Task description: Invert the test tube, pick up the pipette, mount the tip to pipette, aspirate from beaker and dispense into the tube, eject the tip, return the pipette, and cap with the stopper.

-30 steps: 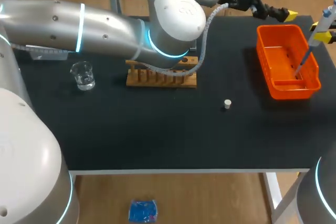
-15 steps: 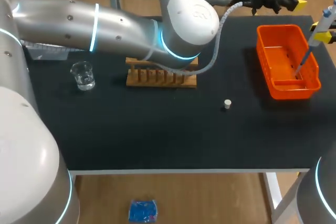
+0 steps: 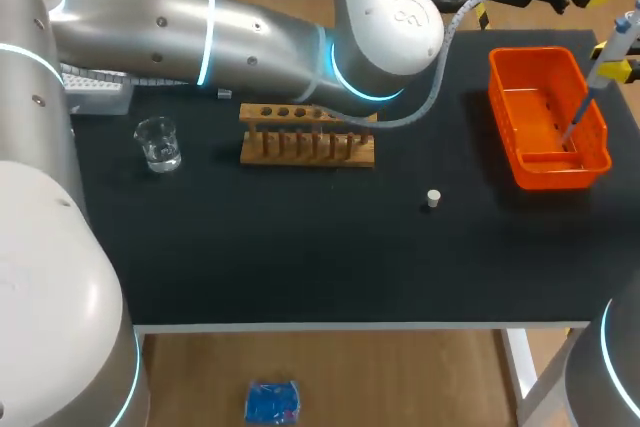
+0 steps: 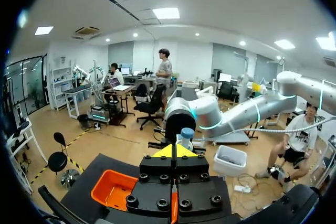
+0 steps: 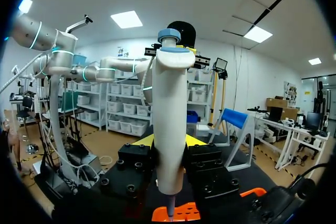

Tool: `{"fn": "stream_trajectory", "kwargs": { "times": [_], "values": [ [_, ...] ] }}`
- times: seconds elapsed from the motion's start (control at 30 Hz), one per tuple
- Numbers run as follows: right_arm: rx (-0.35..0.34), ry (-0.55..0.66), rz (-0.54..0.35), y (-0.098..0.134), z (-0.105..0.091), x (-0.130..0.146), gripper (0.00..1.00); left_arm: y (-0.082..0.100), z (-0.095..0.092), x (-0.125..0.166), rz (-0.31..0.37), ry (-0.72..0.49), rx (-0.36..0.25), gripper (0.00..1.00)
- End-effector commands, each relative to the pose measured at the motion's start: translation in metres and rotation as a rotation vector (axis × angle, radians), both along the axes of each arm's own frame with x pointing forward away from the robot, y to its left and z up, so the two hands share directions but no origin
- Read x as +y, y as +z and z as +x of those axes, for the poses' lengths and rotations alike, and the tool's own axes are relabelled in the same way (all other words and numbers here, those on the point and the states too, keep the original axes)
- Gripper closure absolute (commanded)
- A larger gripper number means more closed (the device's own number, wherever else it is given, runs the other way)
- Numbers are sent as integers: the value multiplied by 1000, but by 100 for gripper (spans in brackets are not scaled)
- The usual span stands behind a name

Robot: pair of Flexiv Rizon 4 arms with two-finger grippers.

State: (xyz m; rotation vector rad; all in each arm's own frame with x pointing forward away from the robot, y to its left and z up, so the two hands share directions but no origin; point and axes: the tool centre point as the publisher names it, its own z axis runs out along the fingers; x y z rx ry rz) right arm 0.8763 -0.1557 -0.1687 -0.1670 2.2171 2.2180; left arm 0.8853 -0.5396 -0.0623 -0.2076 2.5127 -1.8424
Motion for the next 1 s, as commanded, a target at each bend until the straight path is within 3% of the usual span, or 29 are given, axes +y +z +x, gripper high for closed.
{"fn": "stream_trajectory", "kwargs": {
  "times": [0.03, 0.33, 0.53, 0.7, 1.0],
  "values": [
    [0, -1, -3, 1, 0, 0, 100, -2, -2, -2, -16, 2, 1, 100],
    [0, -1, -3, 1, 0, 0, 100, -10, -5, -6, -79, -38, -24, 100],
    [0, -1, -3, 1, 0, 0, 100, -12, -3, -9, -83, -53, -38, 100],
    [0, -1, -3, 1, 0, 0, 100, -11, -3, -11, -92, -79, -90, 100],
    [0, -1, -3, 1, 0, 0, 100, -8, -5, -19, -109, -84, -89, 100]
  ]
}}
